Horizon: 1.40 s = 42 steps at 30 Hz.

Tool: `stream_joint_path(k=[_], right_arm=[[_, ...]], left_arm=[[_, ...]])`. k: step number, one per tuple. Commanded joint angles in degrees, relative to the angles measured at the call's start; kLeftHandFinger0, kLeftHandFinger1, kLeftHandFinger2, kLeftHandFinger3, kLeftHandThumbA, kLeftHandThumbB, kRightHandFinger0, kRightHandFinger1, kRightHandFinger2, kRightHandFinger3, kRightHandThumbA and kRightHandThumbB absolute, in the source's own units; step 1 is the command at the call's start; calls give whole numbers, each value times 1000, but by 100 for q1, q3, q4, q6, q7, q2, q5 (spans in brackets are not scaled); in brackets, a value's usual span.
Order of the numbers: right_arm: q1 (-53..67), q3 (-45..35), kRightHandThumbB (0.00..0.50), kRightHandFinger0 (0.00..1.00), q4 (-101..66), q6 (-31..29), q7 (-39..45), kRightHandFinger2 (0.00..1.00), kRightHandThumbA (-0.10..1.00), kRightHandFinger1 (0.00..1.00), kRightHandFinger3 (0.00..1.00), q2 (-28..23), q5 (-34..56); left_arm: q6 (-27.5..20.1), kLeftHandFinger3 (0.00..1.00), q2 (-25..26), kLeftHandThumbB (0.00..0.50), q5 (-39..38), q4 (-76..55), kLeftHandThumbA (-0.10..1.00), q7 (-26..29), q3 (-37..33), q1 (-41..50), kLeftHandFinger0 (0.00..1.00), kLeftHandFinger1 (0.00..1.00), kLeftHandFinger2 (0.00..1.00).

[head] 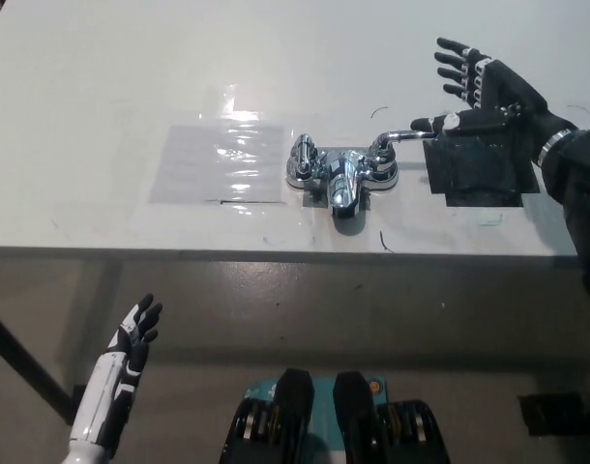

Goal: The faucet is at the center of the desk and the robot turn off the faucet by turning the right faucet handle using the right hand

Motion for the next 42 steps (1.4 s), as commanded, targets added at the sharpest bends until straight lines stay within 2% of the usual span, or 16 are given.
stream_joint_path(k=[1, 3, 8, 13, 17, 22, 27, 29, 32, 42], right_arm=[[-610, 137, 347, 1000, 228, -322, 171, 1000, 1000, 1000, 1000, -198, -333], [-701, 238, 380, 1000, 413, -350, 104, 1000, 1000, 1000, 1000, -174, -473], [-791, 250, 372, 1000, 776, -422, -26, 1000, 1000, 1000, 1000, -73, -557], [-874, 267, 417, 1000, 1021, -445, -60, 1000, 1000, 1000, 1000, 18, -653], [-908, 289, 417, 1000, 1127, -431, -122, 1000, 1000, 1000, 1000, 51, -761], [-938, 209, 408, 1000, 1284, -330, -69, 1000, 1000, 1000, 1000, 114, -723], [-1027, 62, 442, 1000, 1394, -257, 107, 1000, 1000, 1000, 1000, 188, -588], [-1075, -36, 441, 1000, 1408, -156, 190, 1000, 1000, 1000, 1000, 217, -514], [-1113, -133, 412, 1000, 1346, -41, 199, 1000, 1000, 1000, 1000, 271, -474], [-1189, -278, 402, 1000, 1390, 26, 280, 1000, 1000, 1000, 1000, 342, -509]], left_arm=[[-197, 1000, 81, 190, 114, -48, 1000, -58, -72, -85, 1000, 1000, 1000], [-209, 1000, 81, 188, 133, -38, 1000, -48, -76, -87, 1000, 1000, 1000], [-133, 1000, 83, 202, 72, -53, 1000, -79, -81, -92, 1000, 1000, 1000], [-146, 1000, 100, 184, 126, -47, 1000, -72, -96, -103, 1000, 1000, 1000], [-128, 1000, 102, 186, 158, -35, 1000, -70, -111, -126, 1000, 1000, 1000], [-92, 1000, 105, 165, 89, -52, 985, -101, -112, -138, 1000, 1000, 1000], [12, 1000, 98, 161, 173, -87, 978, -82, -134, -164, 1000, 1000, 1000], [-10, 1000, 102, 155, 164, -56, 966, -83, -139, -192, 1000, 1000, 1000], [30, 1000, 99, 153, 103, -48, 925, -97, -136, -207, 1000, 1000, 1000], [160, 1000, 100, 147, 134, -117, 894, -113, -126, -241, 1000, 1000, 1000]])
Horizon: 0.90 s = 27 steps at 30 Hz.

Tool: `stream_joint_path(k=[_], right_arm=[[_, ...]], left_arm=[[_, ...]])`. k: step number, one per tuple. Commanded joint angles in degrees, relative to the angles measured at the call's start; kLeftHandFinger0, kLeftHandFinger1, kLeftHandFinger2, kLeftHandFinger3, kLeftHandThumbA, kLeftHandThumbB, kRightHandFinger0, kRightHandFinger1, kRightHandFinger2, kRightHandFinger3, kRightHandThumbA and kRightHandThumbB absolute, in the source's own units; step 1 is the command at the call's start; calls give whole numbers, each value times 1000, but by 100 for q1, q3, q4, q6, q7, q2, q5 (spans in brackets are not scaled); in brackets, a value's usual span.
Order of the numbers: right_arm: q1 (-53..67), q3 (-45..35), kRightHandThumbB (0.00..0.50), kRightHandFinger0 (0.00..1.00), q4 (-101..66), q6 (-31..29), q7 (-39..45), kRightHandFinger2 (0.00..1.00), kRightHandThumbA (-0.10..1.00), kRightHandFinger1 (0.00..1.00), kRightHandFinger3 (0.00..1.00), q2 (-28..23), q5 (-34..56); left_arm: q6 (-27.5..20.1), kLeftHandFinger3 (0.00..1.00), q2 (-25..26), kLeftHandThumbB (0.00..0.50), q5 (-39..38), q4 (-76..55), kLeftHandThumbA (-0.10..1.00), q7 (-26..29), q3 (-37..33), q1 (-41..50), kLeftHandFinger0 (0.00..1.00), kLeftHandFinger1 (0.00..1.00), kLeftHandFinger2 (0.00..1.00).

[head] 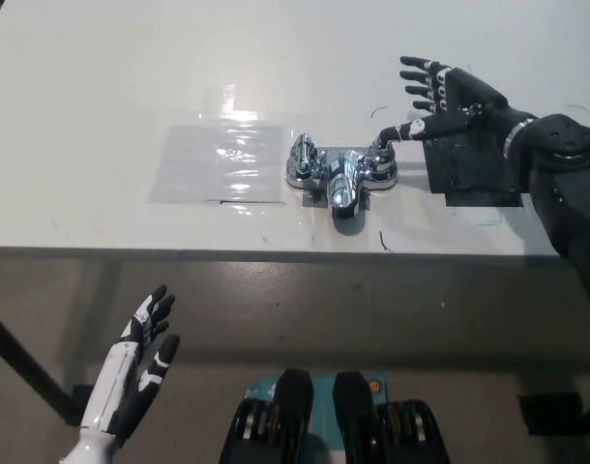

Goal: The faucet is at the center of the desk and the robot turn off the faucet by turning the right faucet handle using the right hand

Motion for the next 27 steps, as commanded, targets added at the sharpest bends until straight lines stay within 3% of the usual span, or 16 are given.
stream_joint_path(k=[1, 11, 16, 22, 27], right_arm=[[-451, -119, 404, 1000, -6, 64, 127, 1000, 1000, 1000, 1000, -13, 102], [-395, -99, 404, 1000, 85, -22, 168, 1000, 1000, 1000, 1000, 24, 34], [-398, -85, 438, 1000, 186, 53, 160, 1000, 1000, 1000, 1000, 7, 5], [-409, -95, 418, 1000, 180, 110, 109, 1000, 1000, 1000, 1000, 38, 5], [-393, -40, 450, 1000, 169, 123, 135, 1000, 1000, 1000, 1000, 92, -42]], left_arm=[[75, 1000, 79, 146, 8, -150, 892, -72, -1, -67, 1000, 1000, 1000], [122, 1000, 71, 142, 31, -166, 854, -81, -1, -102, 1000, 1000, 1000], [152, 1000, 65, 147, 39, -178, 838, -77, 7, -106, 1000, 1000, 1000], [160, 1000, 66, 145, 15, -157, 832, -101, -6, -129, 1000, 1000, 1000], [220, 1000, 52, 145, 40, -181, 816, -98, -8, -141, 1000, 1000, 1000]])
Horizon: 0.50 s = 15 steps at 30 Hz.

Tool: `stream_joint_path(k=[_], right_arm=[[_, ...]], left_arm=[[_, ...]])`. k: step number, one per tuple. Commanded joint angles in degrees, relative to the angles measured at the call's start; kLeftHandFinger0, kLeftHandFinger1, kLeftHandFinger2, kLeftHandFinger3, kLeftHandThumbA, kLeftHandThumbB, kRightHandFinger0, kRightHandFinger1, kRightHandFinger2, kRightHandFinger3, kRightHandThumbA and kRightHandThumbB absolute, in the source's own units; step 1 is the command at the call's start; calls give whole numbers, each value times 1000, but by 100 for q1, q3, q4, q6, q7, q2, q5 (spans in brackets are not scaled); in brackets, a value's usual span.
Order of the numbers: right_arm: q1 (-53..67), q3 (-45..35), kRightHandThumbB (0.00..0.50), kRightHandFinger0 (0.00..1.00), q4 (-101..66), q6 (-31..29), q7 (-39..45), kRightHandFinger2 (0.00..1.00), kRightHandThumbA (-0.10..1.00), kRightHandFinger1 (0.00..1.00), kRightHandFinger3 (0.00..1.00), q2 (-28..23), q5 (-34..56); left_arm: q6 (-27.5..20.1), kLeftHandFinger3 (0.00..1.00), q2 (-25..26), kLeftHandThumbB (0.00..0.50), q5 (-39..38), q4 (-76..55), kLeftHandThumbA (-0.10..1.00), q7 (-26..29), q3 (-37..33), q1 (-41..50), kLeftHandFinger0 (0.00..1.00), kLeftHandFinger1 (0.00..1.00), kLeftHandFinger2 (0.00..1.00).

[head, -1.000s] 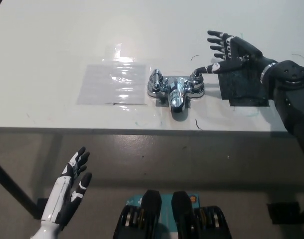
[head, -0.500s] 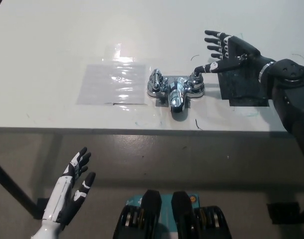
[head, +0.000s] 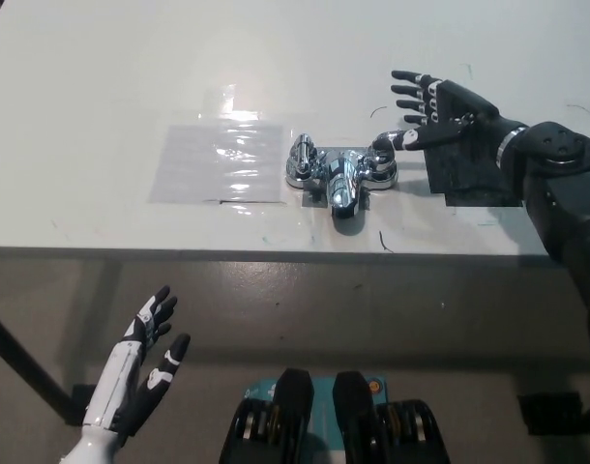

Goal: The faucet is at the center of the desk and the robot turn off the faucet by turning the right faucet handle using the right hand

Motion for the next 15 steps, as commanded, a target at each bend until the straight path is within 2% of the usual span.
stream_joint_path(k=[1, 6, 8, 11, 14, 15], right_arm=[[-383, -8, 451, 1000, -48, 65, 13, 1000, 1000, 1000, 1000, 12, -21], [-384, -46, 474, 1000, -7, 102, 97, 1000, 1000, 1000, 1000, 50, 28], [-371, -33, 499, 1000, -22, 73, 104, 1000, 1000, 1000, 1000, 67, 16], [-366, -8, 500, 1000, -80, 93, 150, 1000, 1000, 1000, 1000, 98, 2], [-354, 60, 471, 1000, -143, 96, 289, 1000, 1000, 1000, 1000, 136, -39], [-345, 116, 444, 1000, -154, 15, 306, 1000, 1000, 1000, 1000, 148, -88]], left_arm=[[21, 1000, 48, 145, 30, -171, 814, -25, -6, -96, 1000, 1000, 1000], [66, 1000, 78, 141, 62, -200, 810, -42, 4, -119, 1000, 1000, 1000], [59, 1000, 75, 141, 19, -173, 808, -53, 9, -130, 1000, 1000, 1000], [45, 1000, 70, 140, -1, -144, 805, -51, 14, -132, 1000, 1000, 1000], [15, 1000, 81, 137, 42, -114, 808, -42, 6, -134, 1000, 1000, 1000], [14, 1000, 77, 136, 31, -112, 808, -44, 6, -135, 1000, 1000, 1000]])
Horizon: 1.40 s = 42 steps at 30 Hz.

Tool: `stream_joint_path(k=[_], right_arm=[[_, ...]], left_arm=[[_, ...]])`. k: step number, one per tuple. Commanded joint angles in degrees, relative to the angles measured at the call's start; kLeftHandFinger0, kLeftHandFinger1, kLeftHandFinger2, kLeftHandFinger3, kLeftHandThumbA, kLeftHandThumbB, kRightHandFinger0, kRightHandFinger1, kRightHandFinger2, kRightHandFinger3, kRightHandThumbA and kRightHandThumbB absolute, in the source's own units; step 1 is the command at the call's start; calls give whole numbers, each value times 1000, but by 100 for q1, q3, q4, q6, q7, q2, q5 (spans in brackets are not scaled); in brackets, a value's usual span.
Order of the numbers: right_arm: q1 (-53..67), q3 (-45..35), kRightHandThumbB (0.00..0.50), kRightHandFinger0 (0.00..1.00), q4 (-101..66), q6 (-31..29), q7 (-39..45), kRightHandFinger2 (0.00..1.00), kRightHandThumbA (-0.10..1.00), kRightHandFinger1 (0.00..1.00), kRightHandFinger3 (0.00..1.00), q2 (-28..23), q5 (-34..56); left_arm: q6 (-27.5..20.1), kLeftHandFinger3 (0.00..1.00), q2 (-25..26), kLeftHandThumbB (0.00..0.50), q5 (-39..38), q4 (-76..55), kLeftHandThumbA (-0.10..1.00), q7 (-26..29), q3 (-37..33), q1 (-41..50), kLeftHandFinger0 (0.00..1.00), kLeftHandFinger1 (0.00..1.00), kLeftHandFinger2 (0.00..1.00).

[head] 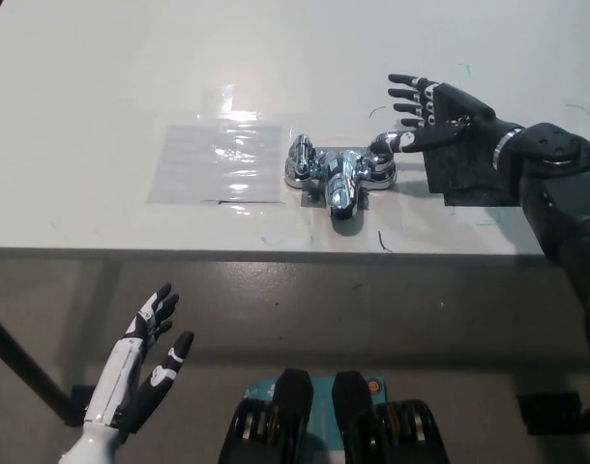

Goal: The faucet is at the center of the desk and the robot turn off the faucet by turning the right faucet handle using the right hand

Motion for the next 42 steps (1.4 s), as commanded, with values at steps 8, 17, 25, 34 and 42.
stream_joint_path(k=[8, 17, 25, 34, 42], right_arm=[[-245, 260, 446, 1000, -285, -186, 524, 1000, 1000, 1000, 1000, 201, -98], [-52, 439, 431, 1000, -943, -60, 1209, 1000, 1000, 1000, 1000, 196, 3], [238, 495, 427, 1000, -1563, 112, 1571, 1000, 1000, 1000, 1000, 238, 121], [622, 482, 419, 1000, -2260, 345, 1610, 1000, 1000, 1000, 1000, 257, 211], [928, 122, 420, 1000, -2509, 445, 1064, 1000, 1000, 1000, 1000, 513, 373]], left_arm=[[-43, 1000, 87, 134, -2, -93, 797, -27, 26, -116, 1000, 1000, 1000], [4, 1000, 116, 144, 64, -92, 819, -32, 16, -151, 1000, 1000, 1000], [-62, 1000, 120, 141, 18, -31, 811, -17, 29, -185, 1000, 1000, 1000], [9, 1000, 149, 142, -18, -58, 811, -47, 46, -235, 1000, 1000, 1000], [-18, 1000, 152, 136, -2, -59, 818, -42, 45, -232, 1000, 1000, 1000]])
